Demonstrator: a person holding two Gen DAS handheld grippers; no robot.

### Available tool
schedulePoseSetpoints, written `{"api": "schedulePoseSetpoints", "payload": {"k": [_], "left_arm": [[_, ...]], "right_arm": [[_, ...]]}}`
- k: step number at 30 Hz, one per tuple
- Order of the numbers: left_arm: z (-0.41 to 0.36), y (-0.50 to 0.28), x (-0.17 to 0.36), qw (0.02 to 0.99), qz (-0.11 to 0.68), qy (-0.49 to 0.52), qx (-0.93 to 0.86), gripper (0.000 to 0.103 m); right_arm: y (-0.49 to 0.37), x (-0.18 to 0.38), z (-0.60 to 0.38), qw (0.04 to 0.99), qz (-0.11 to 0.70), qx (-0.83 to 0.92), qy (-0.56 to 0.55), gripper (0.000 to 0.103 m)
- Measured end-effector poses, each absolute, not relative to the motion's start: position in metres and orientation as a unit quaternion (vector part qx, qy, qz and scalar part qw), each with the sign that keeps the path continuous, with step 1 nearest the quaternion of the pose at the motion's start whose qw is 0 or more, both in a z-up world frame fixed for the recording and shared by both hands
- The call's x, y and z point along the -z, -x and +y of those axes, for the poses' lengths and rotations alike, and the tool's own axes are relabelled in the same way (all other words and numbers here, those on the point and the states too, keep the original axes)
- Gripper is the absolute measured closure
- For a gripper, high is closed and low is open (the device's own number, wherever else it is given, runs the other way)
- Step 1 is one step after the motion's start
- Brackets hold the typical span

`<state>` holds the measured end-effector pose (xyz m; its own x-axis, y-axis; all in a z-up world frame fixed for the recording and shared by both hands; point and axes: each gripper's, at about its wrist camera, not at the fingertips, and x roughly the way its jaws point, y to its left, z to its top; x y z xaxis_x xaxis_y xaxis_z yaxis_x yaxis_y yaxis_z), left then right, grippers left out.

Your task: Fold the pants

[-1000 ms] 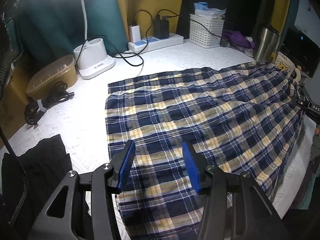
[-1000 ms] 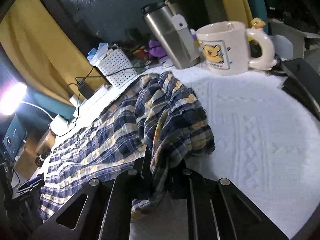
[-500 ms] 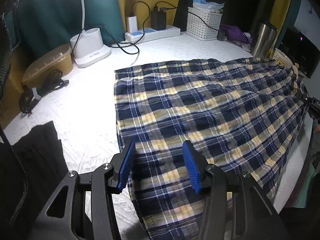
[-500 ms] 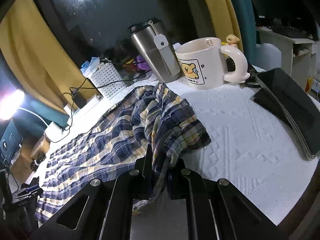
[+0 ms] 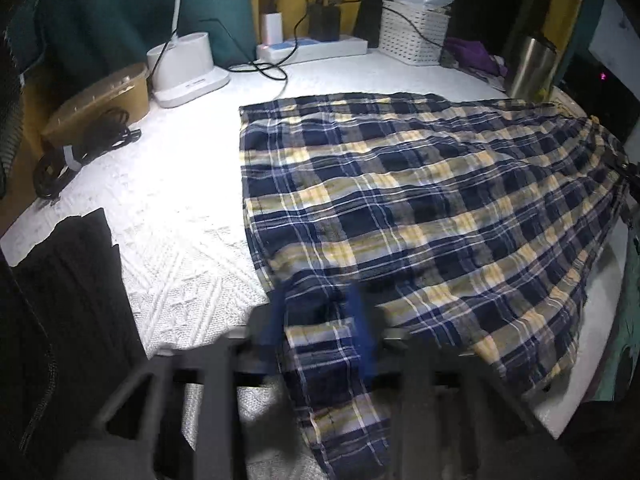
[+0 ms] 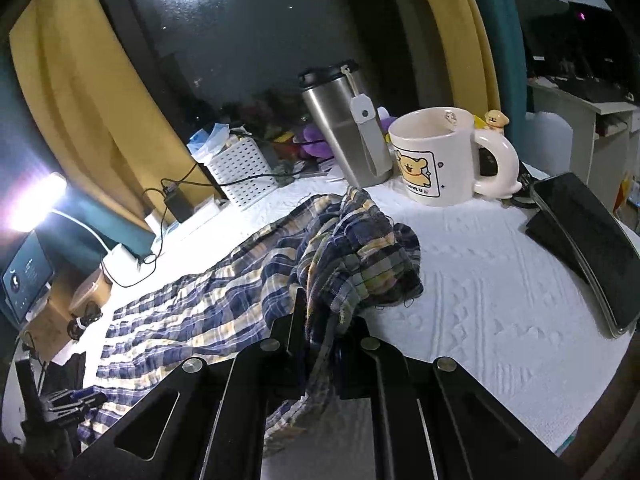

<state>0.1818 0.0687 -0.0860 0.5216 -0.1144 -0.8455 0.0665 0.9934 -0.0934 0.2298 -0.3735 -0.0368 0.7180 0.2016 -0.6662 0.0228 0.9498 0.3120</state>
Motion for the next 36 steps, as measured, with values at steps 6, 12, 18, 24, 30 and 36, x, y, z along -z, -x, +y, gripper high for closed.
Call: {"api": "schedulePoseSetpoints", "payload": {"k": [6, 12, 18, 24, 30, 36], "left_arm": [[0.077, -0.173, 0.08, 0.879, 0.475, 0.026, 0.045, 0.1], [0.088, -0.171, 0.072, 0.878, 0.473, 0.047, 0.047, 0.1], [0.092, -0.171, 0.057, 0.88, 0.468, 0.07, 0.045, 0.082], [0.092, -0.17, 0.052, 0.884, 0.458, 0.088, 0.045, 0.058], [0.087, -0.168, 0.062, 0.872, 0.482, 0.076, 0.05, 0.058], [0.087, -0.163, 0.061, 0.875, 0.474, 0.079, 0.054, 0.058]], "right_arm": [[-0.229, 0.031, -0.365, 0.917, 0.37, -0.048, -0.141, 0.094], [-0.226, 0.032, -0.36, 0.917, 0.373, -0.043, -0.136, 0.094], [-0.223, 0.03, -0.362, 0.917, 0.373, -0.043, -0.137, 0.094], [-0.221, 0.028, -0.362, 0.917, 0.371, -0.045, -0.137, 0.094], [-0.218, 0.026, -0.361, 0.918, 0.37, -0.046, -0.137, 0.094], [-0.216, 0.018, -0.357, 0.919, 0.367, -0.048, -0.133, 0.094]]}}
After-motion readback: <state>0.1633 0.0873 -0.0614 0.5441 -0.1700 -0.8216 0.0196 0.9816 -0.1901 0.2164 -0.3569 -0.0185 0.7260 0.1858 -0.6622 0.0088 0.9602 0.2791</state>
